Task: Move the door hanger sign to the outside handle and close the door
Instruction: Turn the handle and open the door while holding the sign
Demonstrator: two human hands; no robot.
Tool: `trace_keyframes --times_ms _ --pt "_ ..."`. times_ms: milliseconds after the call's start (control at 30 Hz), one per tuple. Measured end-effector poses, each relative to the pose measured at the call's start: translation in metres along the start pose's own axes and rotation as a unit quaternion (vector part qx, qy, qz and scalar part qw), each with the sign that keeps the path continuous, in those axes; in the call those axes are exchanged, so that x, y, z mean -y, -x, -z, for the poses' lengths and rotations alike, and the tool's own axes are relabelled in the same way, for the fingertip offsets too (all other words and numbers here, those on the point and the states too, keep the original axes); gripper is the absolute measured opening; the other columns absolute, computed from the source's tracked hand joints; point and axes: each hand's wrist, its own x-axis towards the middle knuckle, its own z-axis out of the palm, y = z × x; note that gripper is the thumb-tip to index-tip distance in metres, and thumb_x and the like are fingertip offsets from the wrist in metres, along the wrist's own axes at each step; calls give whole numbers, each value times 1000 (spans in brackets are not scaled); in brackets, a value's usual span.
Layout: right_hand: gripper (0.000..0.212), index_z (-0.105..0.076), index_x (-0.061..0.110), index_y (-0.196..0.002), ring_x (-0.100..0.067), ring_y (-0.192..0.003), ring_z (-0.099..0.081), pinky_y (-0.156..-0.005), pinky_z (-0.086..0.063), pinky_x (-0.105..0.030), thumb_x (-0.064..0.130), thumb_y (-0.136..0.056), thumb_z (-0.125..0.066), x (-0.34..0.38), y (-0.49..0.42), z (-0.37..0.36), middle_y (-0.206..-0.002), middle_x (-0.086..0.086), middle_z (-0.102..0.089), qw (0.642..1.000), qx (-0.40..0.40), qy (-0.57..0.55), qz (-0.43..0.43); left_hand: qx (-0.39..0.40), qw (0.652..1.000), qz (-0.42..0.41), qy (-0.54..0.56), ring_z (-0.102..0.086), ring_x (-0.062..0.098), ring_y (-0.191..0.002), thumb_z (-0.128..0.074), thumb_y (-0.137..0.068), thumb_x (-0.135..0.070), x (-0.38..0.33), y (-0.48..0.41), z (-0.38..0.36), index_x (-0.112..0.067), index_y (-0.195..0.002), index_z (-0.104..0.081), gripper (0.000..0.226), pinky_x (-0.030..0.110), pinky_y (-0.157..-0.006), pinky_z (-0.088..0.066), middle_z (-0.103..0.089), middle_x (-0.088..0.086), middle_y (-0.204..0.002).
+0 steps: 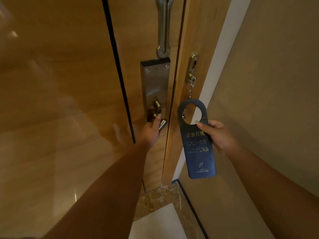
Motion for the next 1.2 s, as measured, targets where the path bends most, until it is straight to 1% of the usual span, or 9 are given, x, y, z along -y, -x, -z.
trace_keyframes --times_ms 133,233,367,533,700,833,933,1100,1200 --pt "8 -71 14 -77 -14 -66 -69 -63 -57 -26 21 -79 -70 13 6 4 -71 -1 -73 1000 -6 -3 14 23 999 -32 -14 -63 15 -75 -58 -50 -81 1 4 3 -28 -76 -59 59 34 -73 -53 -60 1 -82" --pt "9 -71 14 -77 -16 -67 -69 -65 -57 -28 22 -79 -70 17 12 4 -72 -1 -74 1000 -14 -1 18 42 995 -59 -62 -60 17 -79 -51 -59 -79 -8 15 7 -32 -75 -56 50 42 -85 -52 -58 -1 -82" --pt "10 -72 13 -79 -17 -68 -69 -65 -56 -29 23 -79 -70 17 23 3 -74 -3 -74 1000 -21 7 20 52 969 -96 -221 -63 33 -87 -22 -68 -83 -18 19 13 -16 -84 -65 81 42 -78 -46 -62 7 -76" --pt "10 -70 11 -78 -18 -67 -69 -64 -57 -28 21 -80 -70 18 39 13 -72 -4 -73 998 -2 54 27 65 970 -48 -228 -58 38 -106 -25 -70 -82 -18 20 15 -8 -113 -59 93 45 -89 -45 -63 19 -114" --pt "11 -72 15 -75 -13 -64 -70 -55 -53 -21 25 -78 -72 26 51 33 -68 2 -75 997 -28 64 35 85 979 -68 -170 -53 26 -68 -34 -81 -69 6 49 5 7 -97 -60 82 39 -71 -42 -55 1 -64" --pt "14 -72 17 -79 -18 -67 -71 -63 -57 -31 30 -82 -68 26 61 35 -73 -1 -76 997 -67 4 38 109 974 -56 -189 -53 13 -66 -34 -76 -74 25 98 3 -3 -99 -62 80 30 -67 -46 -53 -7 -69" --pt "19 -71 18 -83 -19 -66 -72 -59 -59 -33 35 -86 -62 26 79 30 -72 -1 -75 995 -90 -25 39 109 975 -41 -190 -63 24 -82 -41 -73 -73 33 143 4 -25 -84 -65 55 46 -85 -52 -64 3 -83" --pt "31 -66 13 -103 -28 -85 -68 -74 -55 -42 38 -86 -60 40 116 28 -94 -9 -71 999 -37 12 29 96 913 -93 -386 -61 22 -81 -21 -70 -83 31 209 13 -19 -79 -65 79 40 -76 -47 -67 6 -86" --pt "22 -64 20 -99 -27 -89 -67 -70 -53 -41 38 -87 -59 45 153 38 -97 -8 -70 1000 9 20 16 60 872 -108 -474 -56 22 -88 -16 -73 -83 38 257 16 -24 -89 -62 76 40 -75 -43 -64 6 -100"
